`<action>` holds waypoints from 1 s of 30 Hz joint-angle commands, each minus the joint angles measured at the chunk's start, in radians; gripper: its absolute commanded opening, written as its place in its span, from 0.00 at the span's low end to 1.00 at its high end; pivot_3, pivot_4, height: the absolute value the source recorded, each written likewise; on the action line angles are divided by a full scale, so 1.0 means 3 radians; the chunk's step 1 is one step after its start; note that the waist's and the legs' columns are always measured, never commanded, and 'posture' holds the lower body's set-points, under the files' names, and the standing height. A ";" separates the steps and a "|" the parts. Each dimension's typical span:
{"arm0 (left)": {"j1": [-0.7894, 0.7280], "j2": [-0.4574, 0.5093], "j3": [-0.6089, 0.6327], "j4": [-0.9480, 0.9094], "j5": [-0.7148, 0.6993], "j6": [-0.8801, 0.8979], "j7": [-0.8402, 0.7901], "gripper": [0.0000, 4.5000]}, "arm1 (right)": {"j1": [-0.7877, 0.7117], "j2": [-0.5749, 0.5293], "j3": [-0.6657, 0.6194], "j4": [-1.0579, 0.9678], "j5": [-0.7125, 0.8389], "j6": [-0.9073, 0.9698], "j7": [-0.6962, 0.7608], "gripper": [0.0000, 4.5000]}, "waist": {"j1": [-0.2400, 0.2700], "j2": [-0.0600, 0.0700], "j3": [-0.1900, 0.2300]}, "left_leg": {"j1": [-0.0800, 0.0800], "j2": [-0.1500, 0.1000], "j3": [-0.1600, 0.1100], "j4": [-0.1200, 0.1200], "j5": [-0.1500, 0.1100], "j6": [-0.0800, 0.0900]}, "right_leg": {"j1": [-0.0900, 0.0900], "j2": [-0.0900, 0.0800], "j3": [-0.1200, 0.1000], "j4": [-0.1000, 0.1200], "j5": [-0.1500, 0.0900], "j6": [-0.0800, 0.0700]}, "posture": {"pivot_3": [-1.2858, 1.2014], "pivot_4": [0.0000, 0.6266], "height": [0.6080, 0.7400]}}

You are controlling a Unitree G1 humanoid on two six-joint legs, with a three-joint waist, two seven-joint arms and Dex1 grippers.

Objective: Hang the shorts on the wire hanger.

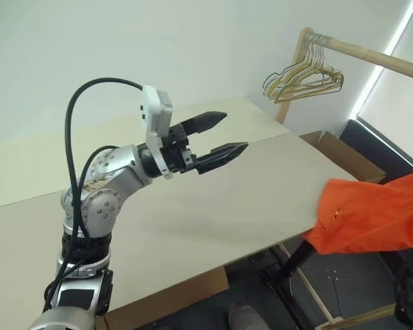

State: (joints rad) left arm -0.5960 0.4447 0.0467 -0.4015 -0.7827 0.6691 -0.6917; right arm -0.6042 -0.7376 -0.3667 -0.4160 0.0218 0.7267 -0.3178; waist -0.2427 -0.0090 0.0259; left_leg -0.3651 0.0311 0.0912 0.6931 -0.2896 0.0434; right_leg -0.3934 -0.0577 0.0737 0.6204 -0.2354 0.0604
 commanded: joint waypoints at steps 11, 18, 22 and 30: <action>0.0837 0.0702 0.0399 -0.0495 0.0207 -0.0127 -0.0030 1.00 | -0.0086 0.0221 0.0986 0.0395 0.1329 -0.0607 0.3034 0.99 | 0.0409 -0.0024 0.0021 | -0.0021 0.0000 -0.0001 0.0001 -0.0001 0.0002 | -0.0041 -0.0007 -0.0009 0.0011 0.0017 -0.0031 | 0.53 0.00 1.00; 0.1350 0.0948 0.0605 -0.0881 0.0284 -0.0055 0.0164 1.00 | -0.0182 0.0159 0.1476 0.0675 0.1299 -0.0873 0.4023 0.99 | 0.0786 -0.0031 0.0027 | -0.0020 0.0001 0.0002 0.0002 -0.0001 0.0001 | -0.0043 -0.0008 -0.0015 0.0014 0.0015 -0.0038 | 0.58 0.00 1.00; 0.1509 0.1027 0.0719 -0.0984 0.0228 -0.0024 0.0187 1.00 | -0.0229 0.0234 0.1524 0.0812 0.1241 -0.0983 0.4125 0.99 | 0.0926 -0.0036 0.0030 | -0.0021 0.0000 0.0004 0.0005 0.0000 0.0000 | -0.0044 -0.0011 -0.0017 0.0014 0.0017 -0.0041 | 0.59 0.00 1.00; 0.1618 0.1208 0.0816 -0.1050 0.0155 0.0010 0.0136 1.00 | -0.0018 0.0237 0.1479 0.0754 0.1230 -0.1093 0.4247 0.99 | 0.1077 -0.0039 0.0030 | -0.0032 0.0002 0.0004 0.0004 0.0000 -0.0002 | -0.0056 -0.0010 -0.0023 0.0015 0.0017 -0.0047 | 0.62 0.00 1.00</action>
State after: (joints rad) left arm -0.1057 0.7915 0.2567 -0.6902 -0.7171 0.6663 -0.6464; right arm -0.6140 -0.6589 0.1067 -0.1612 0.3936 0.4273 0.9503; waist 0.0803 -0.0205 0.0349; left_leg -0.3758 0.0316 0.0924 0.6943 -0.2896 0.0428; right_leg -0.4110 -0.0608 0.0664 0.6248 -0.2302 0.0462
